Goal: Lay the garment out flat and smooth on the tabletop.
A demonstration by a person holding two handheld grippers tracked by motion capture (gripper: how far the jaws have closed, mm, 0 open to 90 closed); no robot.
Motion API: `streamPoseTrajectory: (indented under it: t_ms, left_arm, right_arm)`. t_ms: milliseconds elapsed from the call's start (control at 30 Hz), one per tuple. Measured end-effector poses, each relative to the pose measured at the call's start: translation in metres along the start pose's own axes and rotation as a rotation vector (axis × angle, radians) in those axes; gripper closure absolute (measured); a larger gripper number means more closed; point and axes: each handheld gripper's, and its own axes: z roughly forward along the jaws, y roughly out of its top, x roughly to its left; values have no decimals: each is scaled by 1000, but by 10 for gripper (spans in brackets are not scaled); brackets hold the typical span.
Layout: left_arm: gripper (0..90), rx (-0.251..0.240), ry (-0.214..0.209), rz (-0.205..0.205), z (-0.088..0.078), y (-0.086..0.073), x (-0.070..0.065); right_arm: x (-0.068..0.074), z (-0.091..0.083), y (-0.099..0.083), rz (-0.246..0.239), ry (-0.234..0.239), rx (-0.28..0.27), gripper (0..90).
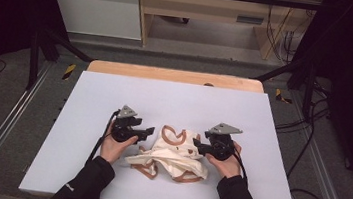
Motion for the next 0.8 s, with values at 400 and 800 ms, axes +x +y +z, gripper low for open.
streamPoseTrajectory:
  t_ms: [400, 800]
  left_arm:
    - [430, 87, -74, 95, 30, -5, -28]
    - [811, 112, -57, 183, 33, -6, -50]
  right_arm:
    - [-2, 35, -11, 10, 28, 95, 495]
    - [4, 36, -10, -34, 37, 88, 848]
